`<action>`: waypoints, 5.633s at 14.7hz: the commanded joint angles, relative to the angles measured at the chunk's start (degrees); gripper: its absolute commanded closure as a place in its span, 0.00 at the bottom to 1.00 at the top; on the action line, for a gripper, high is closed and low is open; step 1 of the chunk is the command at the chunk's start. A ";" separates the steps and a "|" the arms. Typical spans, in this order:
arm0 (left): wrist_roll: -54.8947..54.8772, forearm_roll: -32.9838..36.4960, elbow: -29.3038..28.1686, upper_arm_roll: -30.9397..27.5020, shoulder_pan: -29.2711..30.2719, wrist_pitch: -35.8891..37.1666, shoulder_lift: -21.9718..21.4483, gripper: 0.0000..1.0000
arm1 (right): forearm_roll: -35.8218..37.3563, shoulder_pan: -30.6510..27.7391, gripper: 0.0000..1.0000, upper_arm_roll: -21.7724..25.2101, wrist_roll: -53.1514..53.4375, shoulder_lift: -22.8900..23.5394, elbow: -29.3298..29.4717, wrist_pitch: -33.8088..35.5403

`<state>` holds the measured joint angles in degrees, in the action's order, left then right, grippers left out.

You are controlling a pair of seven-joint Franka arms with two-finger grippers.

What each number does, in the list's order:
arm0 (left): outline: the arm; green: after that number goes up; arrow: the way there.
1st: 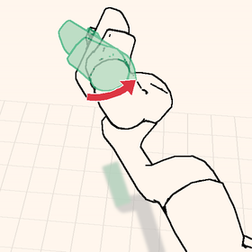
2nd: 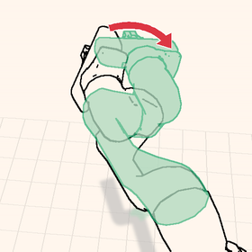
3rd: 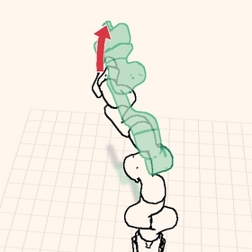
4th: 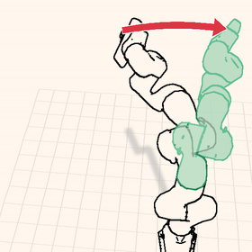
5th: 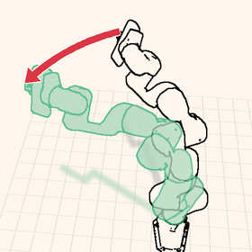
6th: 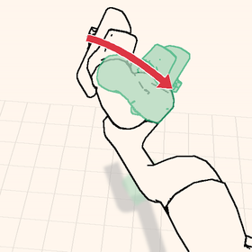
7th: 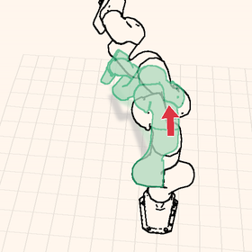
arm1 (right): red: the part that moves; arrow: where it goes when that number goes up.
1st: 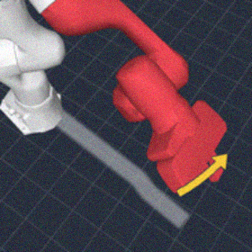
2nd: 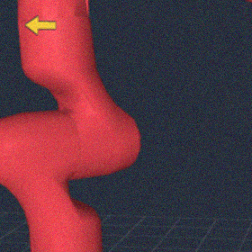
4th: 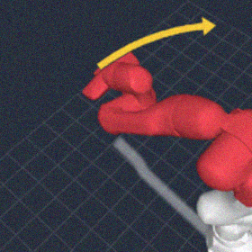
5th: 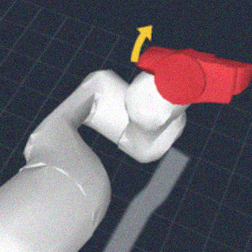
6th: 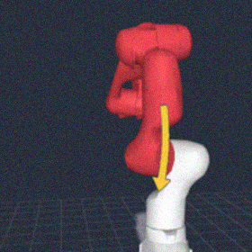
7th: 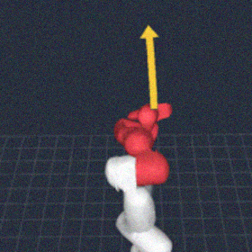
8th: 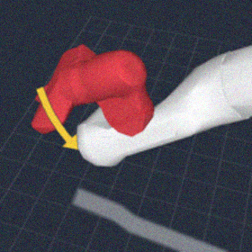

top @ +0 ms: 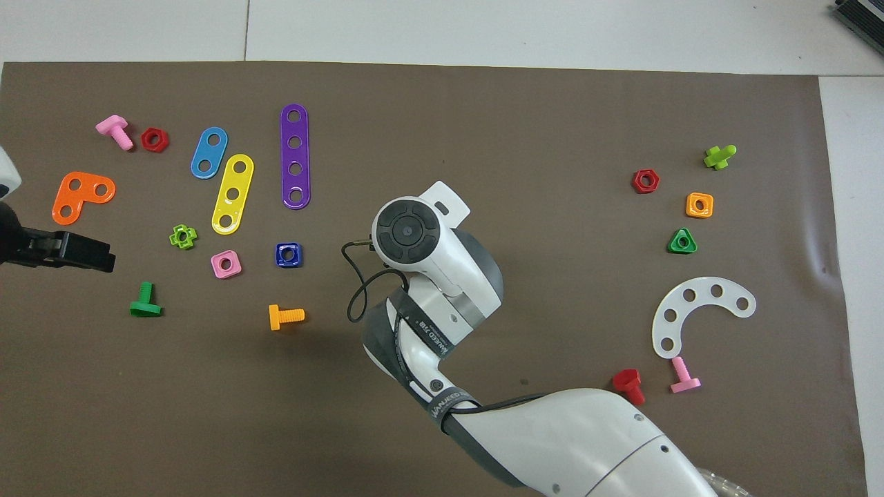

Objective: Unscrew and place screws in storage area

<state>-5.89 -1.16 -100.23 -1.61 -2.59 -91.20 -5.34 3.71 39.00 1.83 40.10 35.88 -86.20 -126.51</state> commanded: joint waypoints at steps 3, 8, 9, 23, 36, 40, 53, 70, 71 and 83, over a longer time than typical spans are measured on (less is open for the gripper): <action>0.80 0.29 -0.67 0.29 0.31 0.06 -1.08 0.00 | 0.86 0.28 0.53 0.10 0.07 -1.42 -0.90 0.74; 0.36 0.63 3.54 0.20 2.15 1.28 0.50 0.00 | 0.78 0.28 0.53 0.10 0.25 -1.33 -1.42 -1.81; 0.36 0.64 5.55 0.20 2.15 1.98 1.55 0.00 | 0.78 0.28 0.53 0.10 0.16 -1.33 -1.51 -1.81; 0.18 0.64 8.58 0.12 2.59 1.91 5.08 0.00 | -0.36 -2.60 1.00 0.36 -0.02 -8.42 -1.95 2.83; -0.08 0.64 3.64 0.47 1.80 -2.76 2.96 0.00 | -10.38 -35.39 1.00 0.19 -34.28 -26.21 -28.02 0.07; -0.52 0.64 1.62 0.55 1.72 -5.04 2.26 0.00 | -11.00 -36.28 1.00 0.19 -34.73 -25.50 -34.90 -8.65; -0.70 0.55 -0.49 0.20 2.77 -4.60 0.85 0.00 | -10.56 -36.45 0.00 1.24 -33.86 -27.52 -25.71 -1.50; -0.70 0.55 -0.49 0.20 2.68 -4.60 0.85 0.00 | -2.48 -37.24 0.00 0.80 -35.43 -36.40 -3.53 38.70; -0.70 0.55 -0.49 0.20 2.68 -4.60 0.85 0.00 | -2.39 -37.16 0.00 0.80 -35.61 -36.40 -3.45 38.79; -0.70 0.55 -0.49 0.20 2.68 -4.60 0.85 0.00 | -1.24 -37.86 0.00 1.07 -43.88 -35.00 0.60 43.90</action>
<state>-6.54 -1.08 -98.65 -1.69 -0.36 -94.78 -2.79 1.66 1.85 3.25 -2.00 -0.48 -86.60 -82.33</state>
